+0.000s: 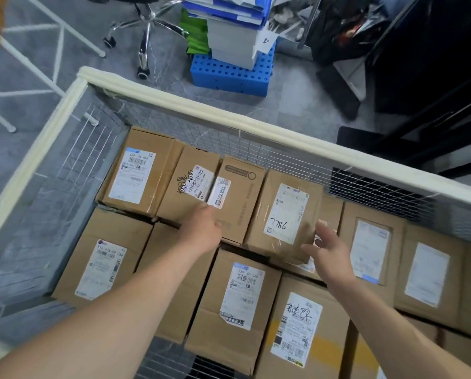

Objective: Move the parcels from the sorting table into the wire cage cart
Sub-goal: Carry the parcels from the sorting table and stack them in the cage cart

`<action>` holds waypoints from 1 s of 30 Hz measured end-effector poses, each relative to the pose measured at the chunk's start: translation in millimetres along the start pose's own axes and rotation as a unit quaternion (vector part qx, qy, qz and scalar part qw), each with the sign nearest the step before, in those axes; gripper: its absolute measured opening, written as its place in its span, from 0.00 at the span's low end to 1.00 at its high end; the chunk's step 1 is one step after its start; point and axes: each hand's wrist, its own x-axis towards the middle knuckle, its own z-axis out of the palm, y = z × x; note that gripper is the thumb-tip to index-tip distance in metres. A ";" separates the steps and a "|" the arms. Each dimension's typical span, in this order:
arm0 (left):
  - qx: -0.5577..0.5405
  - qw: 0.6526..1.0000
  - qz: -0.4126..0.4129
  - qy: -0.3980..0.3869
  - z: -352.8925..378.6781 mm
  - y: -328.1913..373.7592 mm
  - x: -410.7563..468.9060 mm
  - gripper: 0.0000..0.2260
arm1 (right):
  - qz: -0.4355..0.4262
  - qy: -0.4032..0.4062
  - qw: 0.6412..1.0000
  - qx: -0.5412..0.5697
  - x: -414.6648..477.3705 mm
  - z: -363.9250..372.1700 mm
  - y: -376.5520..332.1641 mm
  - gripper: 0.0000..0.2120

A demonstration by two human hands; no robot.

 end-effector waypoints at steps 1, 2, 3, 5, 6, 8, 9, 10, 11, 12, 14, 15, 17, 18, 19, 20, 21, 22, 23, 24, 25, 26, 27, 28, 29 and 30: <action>0.008 1.000 0.004 -0.001 0.2 0.0 -1.5 0.21 | 0.003 -0.003 1.000 0.000 -2.1 -2.1 0.8 0.32; 0.013 1.000 0.007 -0.004 0.4 -0.6 -3.9 0.22 | 0.004 -0.005 1.000 -0.001 -6.1 -3.8 0.1 0.32; 0.017 1.000 0.009 -0.004 0.0 -0.6 -7.4 0.23 | 0.006 -0.010 1.000 -0.006 -9.8 -5.9 0.1 0.31; 0.022 1.000 0.014 0.000 -2.4 -1.0 -16.0 0.23 | 0.009 -0.010 1.000 -0.020 -19.2 -9.9 -1.3 0.31; 0.024 1.000 0.016 0.002 -4.9 0.5 -21.6 0.22 | 0.011 -0.006 1.000 -0.026 -25.7 -12.0 -4.7 0.32; 0.033 0.999 0.020 0.006 -11.4 5.6 -34.1 0.20 | 0.004 -0.004 0.999 -0.042 -40.3 -17.3 -12.9 0.34; 0.040 0.999 0.025 0.007 -15.4 9.7 -41.5 0.20 | -0.007 -0.004 0.998 -0.057 -48.0 -20.5 -17.4 0.34; 0.048 0.998 0.031 0.006 -19.4 14.0 -48.8 0.21 | -0.019 -0.001 0.997 -0.075 -56.7 -23.5 -23.4 0.34; 0.057 0.998 0.040 0.007 -23.7 18.7 -56.7 0.22 | -0.031 0.005 0.995 -0.099 -64.7 -26.8 -28.6 0.34; 0.069 0.996 0.052 0.005 -28.7 24.3 -64.8 0.24 | -0.044 0.014 0.991 -0.126 -73.0 -30.5 -34.6 0.33; 0.108 0.990 0.087 0.002 -39.7 37.8 -82.5 0.27 | -0.060 0.032 0.983 -0.172 -92.4 -37.6 -47.6 0.32; 0.126 0.986 0.106 0.001 -45.7 45.4 -92.1 0.28 | -0.068 0.042 0.979 -0.190 -102.5 -41.6 -53.8 0.32; 0.154 0.977 0.145 0.002 -58.4 61.2 -112.8 0.30 | -0.089 0.062 0.968 -0.228 -122.7 -49.8 -63.7 0.32; 0.165 0.972 0.166 0.006 -64.7 68.9 -123.0 0.31 | -0.100 0.071 0.961 -0.248 -133.9 -54.4 -69.2 0.33; 0.175 0.967 0.186 0.010 -70.3 76.0 -132.8 0.31 | -0.107 0.080 0.956 -0.261 -145.3 -59.6 -74.9 0.33; 0.181 0.962 0.205 0.014 -76.0 83.1 -142.9 0.31 | -0.113 0.089 0.952 -0.270 -156.9 -65.1 -80.3 0.34; 0.185 0.957 0.223 0.018 -81.2 89.6 -152.0 0.31 | -0.120 0.101 0.947 -0.281 -167.6 -70.7 -84.9 0.34; 0.187 0.952 0.240 0.024 -86.0 96.8 -161.0 0.31 | -0.127 0.116 0.940 -0.295 -178.1 -76.8 -89.2 0.35; 0.190 0.947 0.258 0.028 -90.3 103.7 -169.8 0.31 | -0.131 0.131 0.933 -0.307 -188.9 -83.4 -93.5 0.36; 0.193 0.941 0.275 0.035 -94.5 111.3 -179.4 0.31 | -0.134 0.144 0.929 -0.315 -199.5 -90.3 -97.4 0.36; 0.195 0.935 0.292 0.042 -97.2 118.4 -188.1 0.31 | -0.137 0.157 0.924 -0.321 -210.0 -97.7 -101.0 0.37; 0.196 0.929 0.311 0.051 -99.6 126.2 -197.3 0.31 | -0.141 0.170 0.918 -0.329 -220.7 -105.4 -104.4 0.36; 0.195 0.922 0.329 0.057 -100.7 134.1 -206.2 0.32 | -0.145 0.186 0.912 -0.336 -232.0 -113.4 -107.4 0.36; 0.194 0.915 0.347 0.063 -101.4 142.5 -216.0 0.32 | -0.149 0.202 0.905 -0.343 -243.5 -121.3 -109.8 0.36; 0.194 0.908 0.365 0.069 -101.2 151.1 -225.7 0.32 | -0.151 0.218 0.899 -0.348 -255.8 -129.3 -111.9 0.36; 0.197 0.899 0.384 0.075 -100.4 160.1 -235.8 0.32 | -0.152 0.234 0.894 -0.352 -267.7 -137.1 -113.2 0.35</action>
